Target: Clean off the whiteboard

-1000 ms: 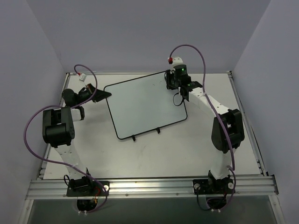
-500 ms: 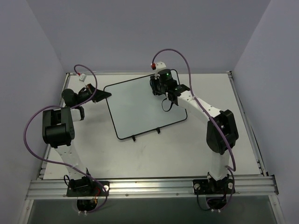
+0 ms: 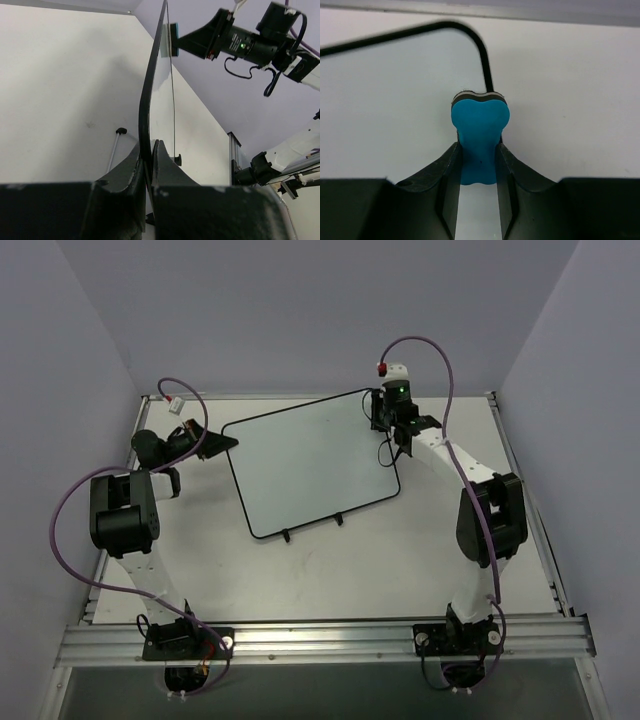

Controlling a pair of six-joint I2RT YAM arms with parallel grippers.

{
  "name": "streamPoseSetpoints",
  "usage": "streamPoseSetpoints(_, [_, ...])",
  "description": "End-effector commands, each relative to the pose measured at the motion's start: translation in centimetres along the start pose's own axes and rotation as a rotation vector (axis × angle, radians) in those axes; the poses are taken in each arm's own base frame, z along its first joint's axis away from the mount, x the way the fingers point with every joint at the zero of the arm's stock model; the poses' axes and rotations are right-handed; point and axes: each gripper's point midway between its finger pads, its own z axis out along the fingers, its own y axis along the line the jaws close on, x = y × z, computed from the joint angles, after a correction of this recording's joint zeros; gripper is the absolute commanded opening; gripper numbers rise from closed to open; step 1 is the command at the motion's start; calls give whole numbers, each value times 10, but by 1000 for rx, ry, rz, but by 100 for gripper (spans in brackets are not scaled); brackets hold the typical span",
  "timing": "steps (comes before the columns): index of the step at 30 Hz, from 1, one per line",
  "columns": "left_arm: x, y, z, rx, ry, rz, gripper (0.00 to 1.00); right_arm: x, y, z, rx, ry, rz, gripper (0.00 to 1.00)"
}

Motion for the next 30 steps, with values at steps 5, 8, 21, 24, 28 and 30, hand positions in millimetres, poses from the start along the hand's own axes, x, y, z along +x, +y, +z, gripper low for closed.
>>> streamPoseSetpoints(5, [-21,-18,-7,66,-22,446,2,67,24,-47,-30,34,27,0])
streamPoseSetpoints(8, [-21,-17,-7,67,-22,443,2,97,20,-63,-28,51,42,0])
streamPoseSetpoints(21, [-22,-22,-8,71,-29,453,2,65,47,-75,-46,-81,9,0])
streamPoseSetpoints(24, [-23,-23,-8,73,-28,454,2,26,58,-63,-50,-128,-3,0])
streamPoseSetpoints(28, [-23,-22,-8,73,-28,454,2,6,76,-41,-77,-113,-55,0])
streamPoseSetpoints(30, [-23,-23,-8,74,-28,456,2,1,87,-35,-100,-106,-69,0])
